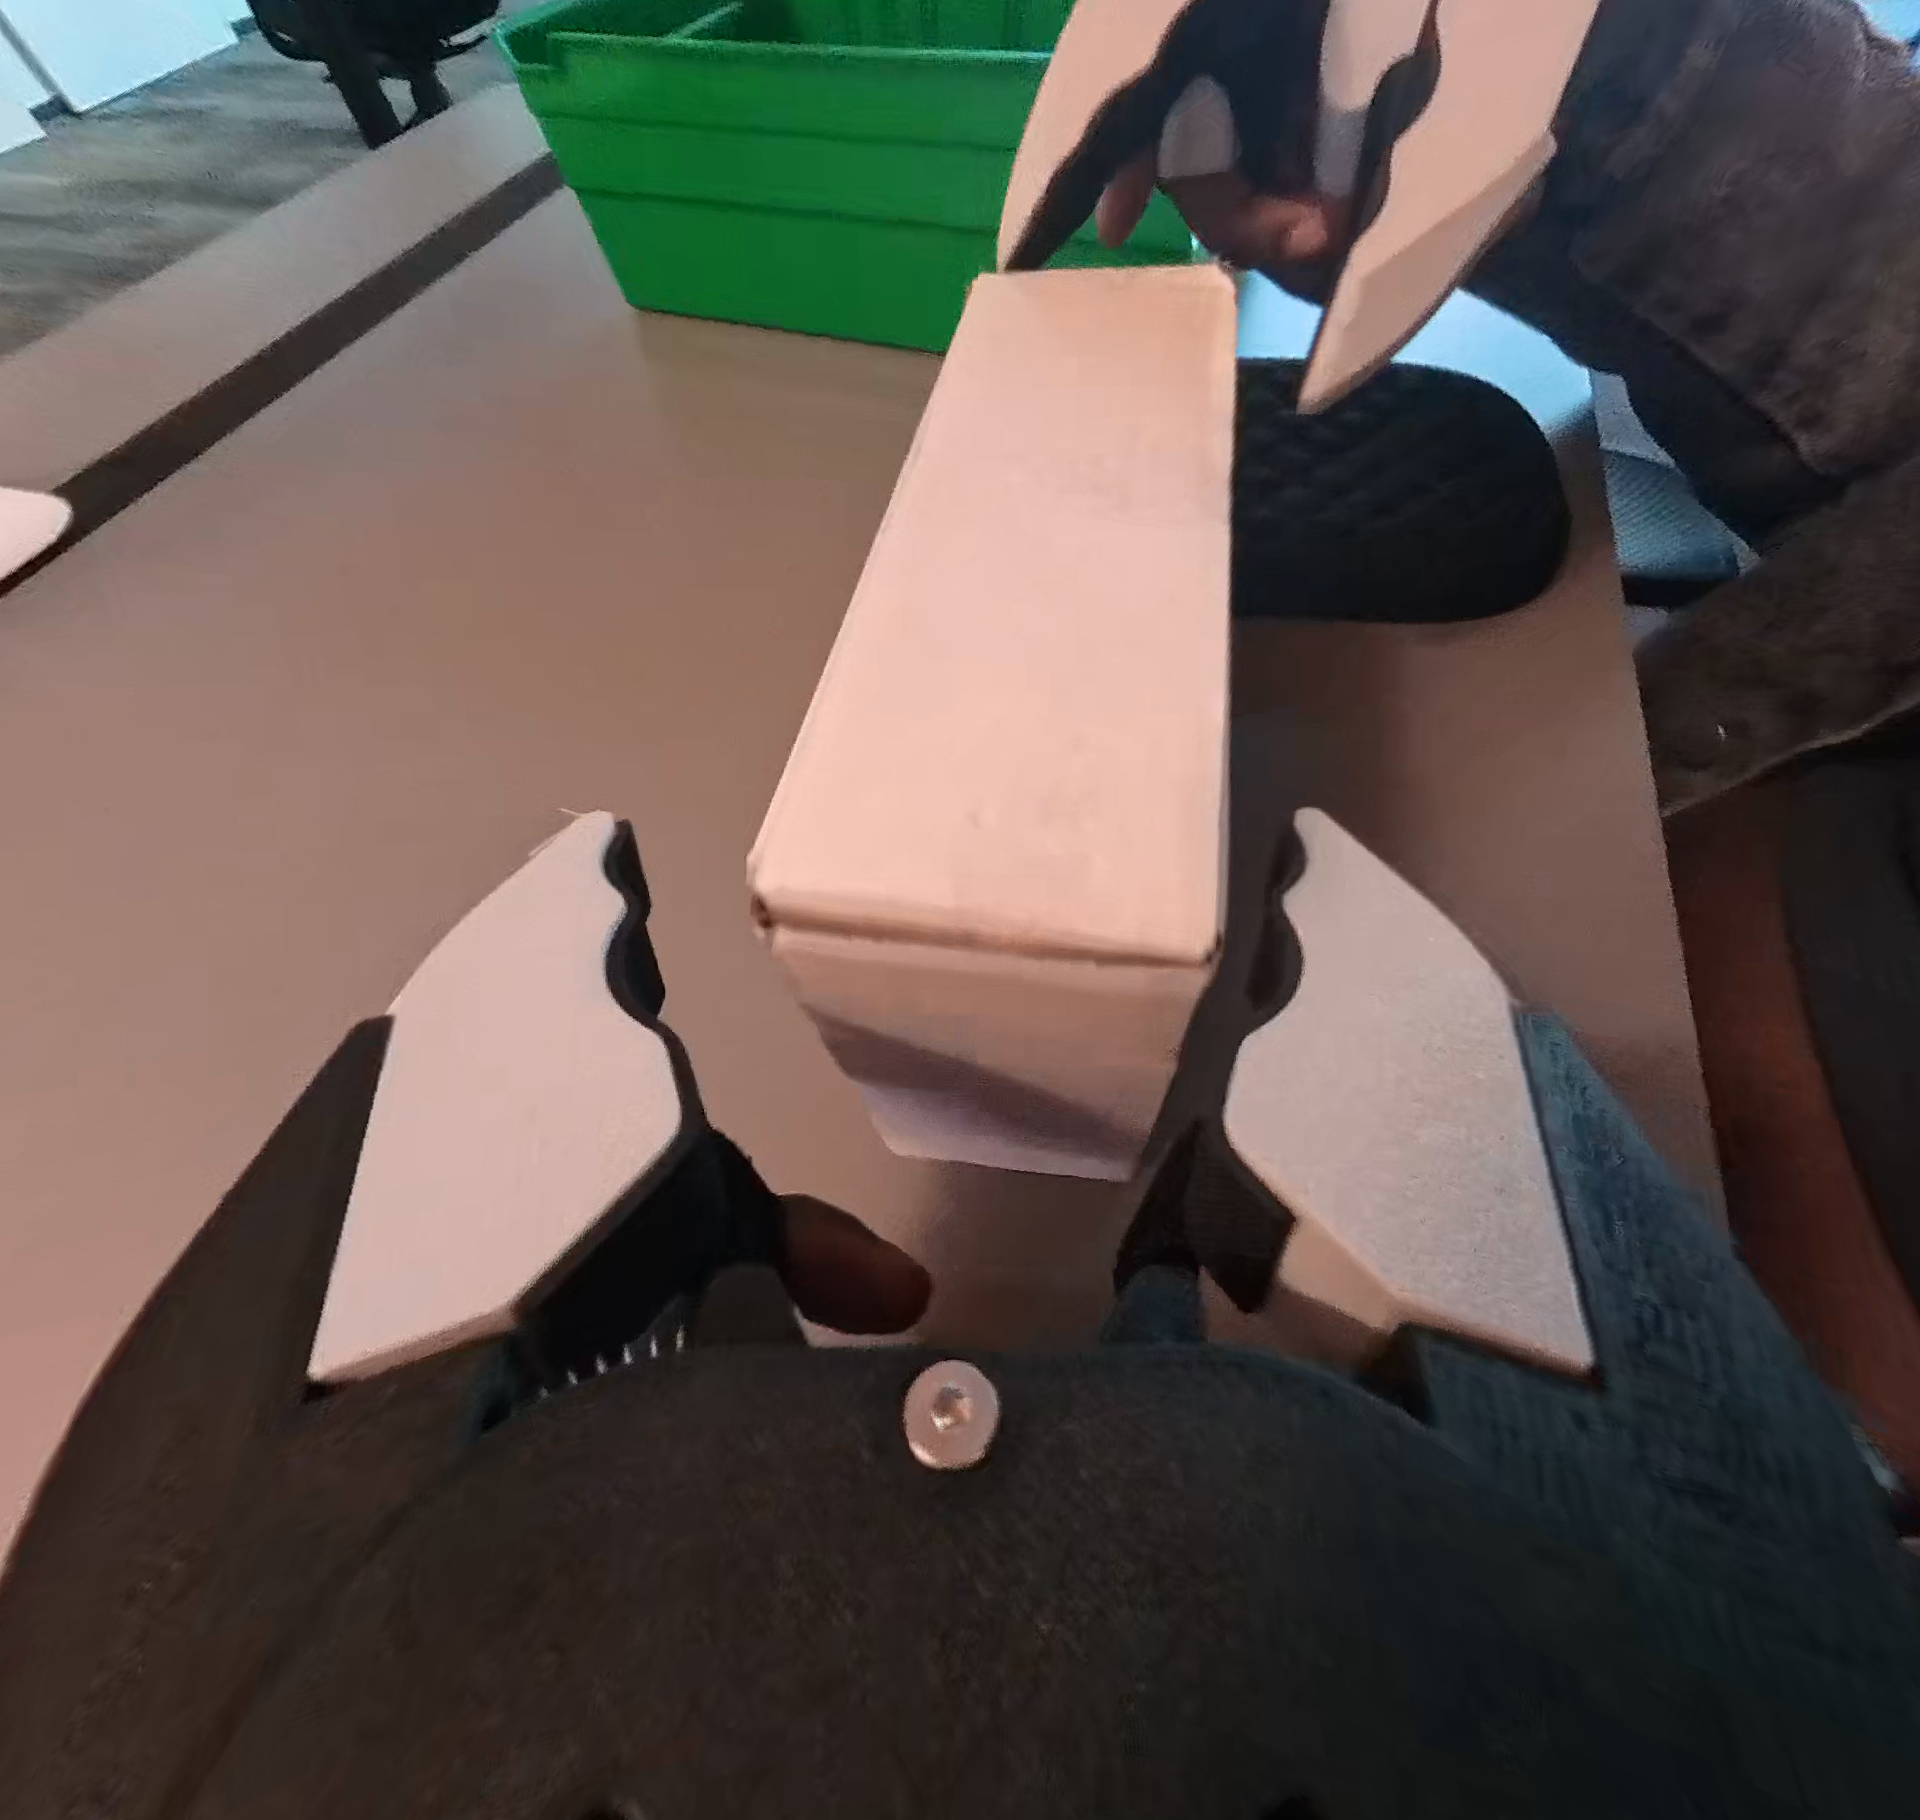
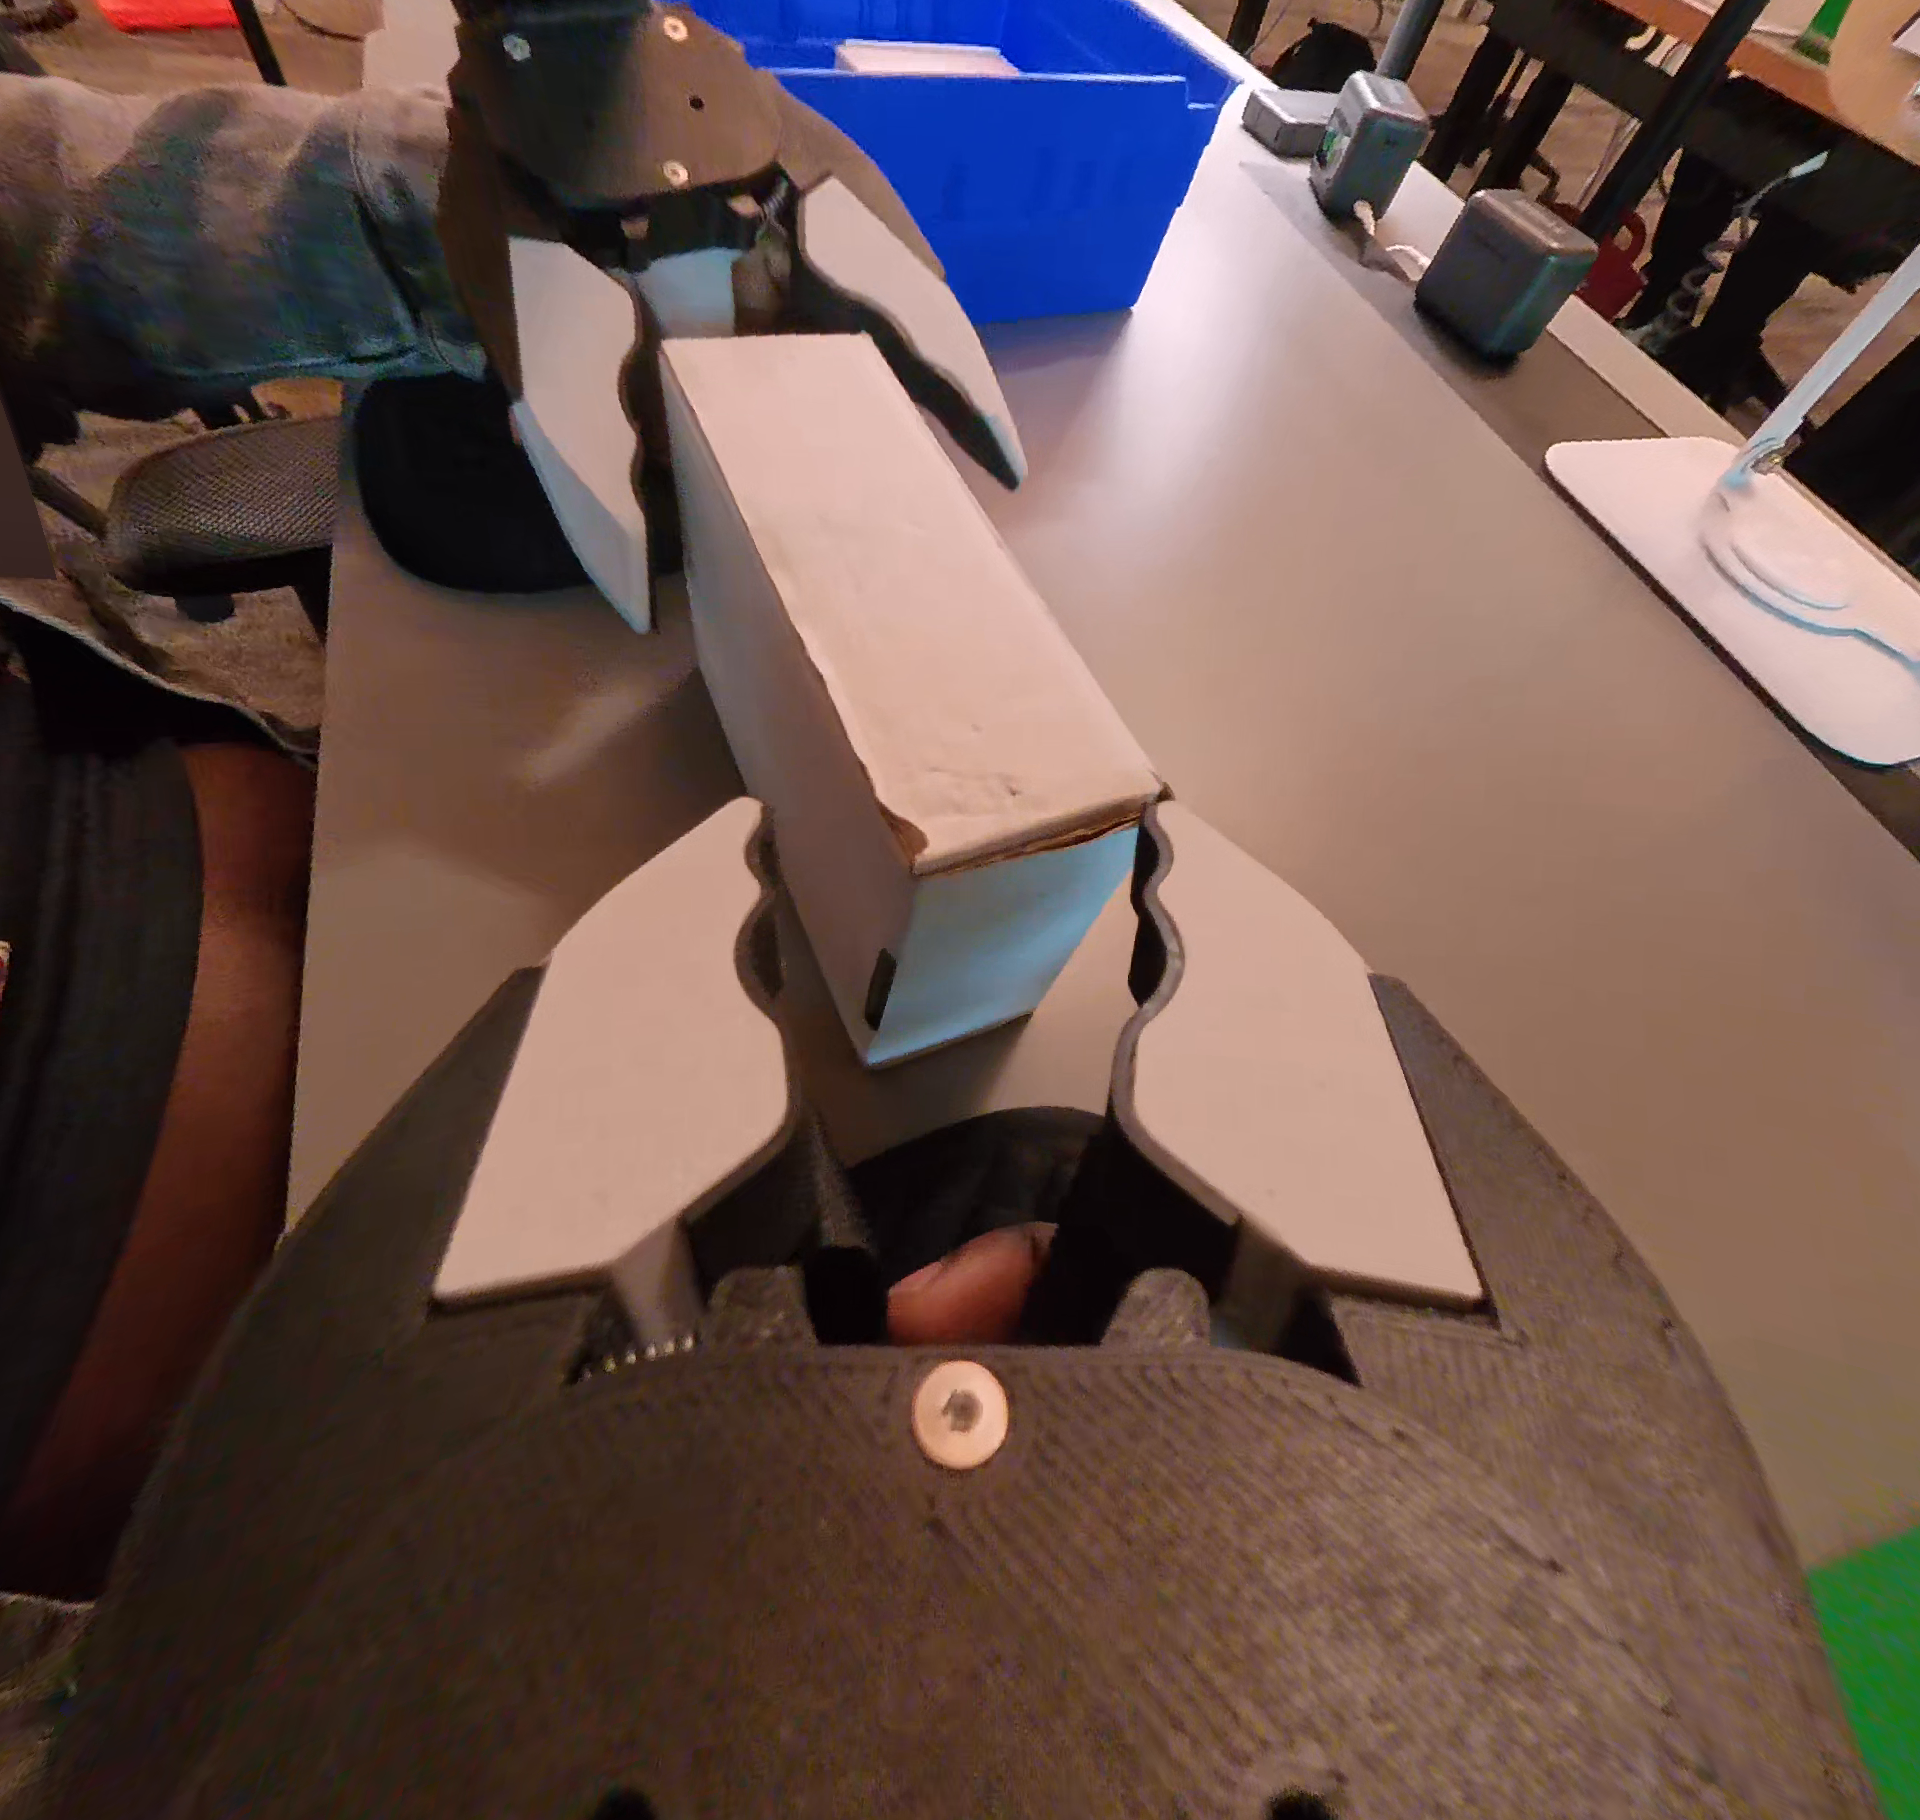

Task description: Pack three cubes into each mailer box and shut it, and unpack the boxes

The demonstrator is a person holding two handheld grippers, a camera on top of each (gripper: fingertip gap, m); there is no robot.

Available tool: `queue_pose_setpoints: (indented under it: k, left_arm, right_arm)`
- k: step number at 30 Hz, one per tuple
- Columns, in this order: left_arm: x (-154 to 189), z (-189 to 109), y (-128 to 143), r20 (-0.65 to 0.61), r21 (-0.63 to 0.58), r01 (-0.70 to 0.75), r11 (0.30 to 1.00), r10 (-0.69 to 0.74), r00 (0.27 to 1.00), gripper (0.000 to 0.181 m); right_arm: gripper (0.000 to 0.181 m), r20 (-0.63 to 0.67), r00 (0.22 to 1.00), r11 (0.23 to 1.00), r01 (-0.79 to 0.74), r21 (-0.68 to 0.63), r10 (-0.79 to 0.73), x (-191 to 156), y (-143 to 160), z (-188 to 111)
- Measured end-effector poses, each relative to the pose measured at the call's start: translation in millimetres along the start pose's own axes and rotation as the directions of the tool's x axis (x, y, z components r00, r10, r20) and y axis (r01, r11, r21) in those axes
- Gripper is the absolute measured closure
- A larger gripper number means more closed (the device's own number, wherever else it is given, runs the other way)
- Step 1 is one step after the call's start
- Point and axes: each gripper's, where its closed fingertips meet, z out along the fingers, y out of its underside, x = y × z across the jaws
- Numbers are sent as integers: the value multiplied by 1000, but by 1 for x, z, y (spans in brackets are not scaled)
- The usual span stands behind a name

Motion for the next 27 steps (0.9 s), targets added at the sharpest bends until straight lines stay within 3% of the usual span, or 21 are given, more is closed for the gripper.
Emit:
queue_pose_setpoints:
  k: [3, 7, 11, 13, 17, 21, 27]
  left_arm:
    - [5, 10, 7, -18, -65, -59, 996, 58, 998, 80]
    - [2, 11, 6, 17, -46, -73, 996, 74, 997, 89]
    - [1, 9, 5, 27, -32, -74, 997, 75, 997, 94]
    - [2, 9, 5, 28, -33, -74, 997, 75, 997, 94]
    - [2, 9, 5, 22, -36, -72, 997, 73, 997, 95]
    - [4, 10, 7, 5, -44, -66, 997, 66, 998, 95]
    - [6, 10, 7, -2, -45, -76, 996, 76, 997, 96]
  right_arm:
    - [125, -4, 1000, 1000, -12, 12, 12, 1, -1, 0]
    - [129, -22, 1000, 1000, -1, 5, 1, 2, 0, -2]
    - [127, -45, 982, 982, 186, 34, -185, -6, -16, -7]
    - [131, -95, 932, 931, 357, 69, -350, -17, -32, -7]
    - [135, -169, 823, 837, 546, -31, -543, -27, -37, 8]
    - [143, -231, 751, 783, 614, -100, -618, -20, -38, 10]
    - [136, -228, 663, 700, 692, -177, -713, -20, -43, 10]
